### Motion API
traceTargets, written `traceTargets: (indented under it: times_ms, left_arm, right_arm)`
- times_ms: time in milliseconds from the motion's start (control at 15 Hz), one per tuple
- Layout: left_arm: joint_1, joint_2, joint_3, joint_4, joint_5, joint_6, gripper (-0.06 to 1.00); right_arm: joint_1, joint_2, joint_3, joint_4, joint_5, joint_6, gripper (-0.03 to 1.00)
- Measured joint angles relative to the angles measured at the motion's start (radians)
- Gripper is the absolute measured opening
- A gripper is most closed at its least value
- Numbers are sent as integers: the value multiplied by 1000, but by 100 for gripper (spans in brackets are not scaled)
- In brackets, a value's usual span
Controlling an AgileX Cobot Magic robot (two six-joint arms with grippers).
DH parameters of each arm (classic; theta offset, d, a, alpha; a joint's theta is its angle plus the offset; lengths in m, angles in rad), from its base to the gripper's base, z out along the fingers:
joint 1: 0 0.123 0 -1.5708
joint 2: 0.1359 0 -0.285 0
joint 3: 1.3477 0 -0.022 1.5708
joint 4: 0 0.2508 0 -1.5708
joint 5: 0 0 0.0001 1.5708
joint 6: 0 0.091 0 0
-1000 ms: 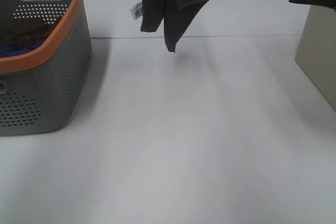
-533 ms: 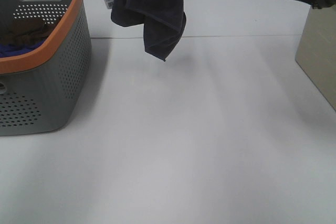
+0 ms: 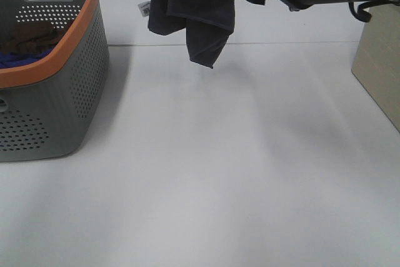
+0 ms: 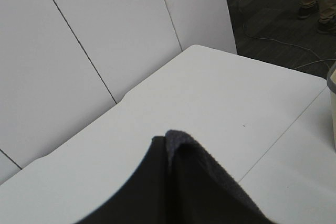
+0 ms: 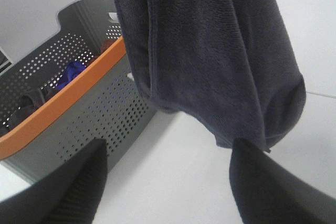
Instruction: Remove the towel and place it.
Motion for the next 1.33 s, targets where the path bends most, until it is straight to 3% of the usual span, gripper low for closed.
traceTargets:
  times_ms: [533, 933, 1333]
  left_arm:
    - [0, 51, 0, 4, 4, -21, 0]
    - [0, 95, 0, 4, -23, -28, 0]
    - [0, 101, 0, -1, -36, -31, 0]
  right_arm:
    - [65, 310, -279, 34, -74, 23, 59]
    - [65, 385, -329, 45, 22, 96, 59]
    - [65, 447, -341, 36, -129, 97, 59]
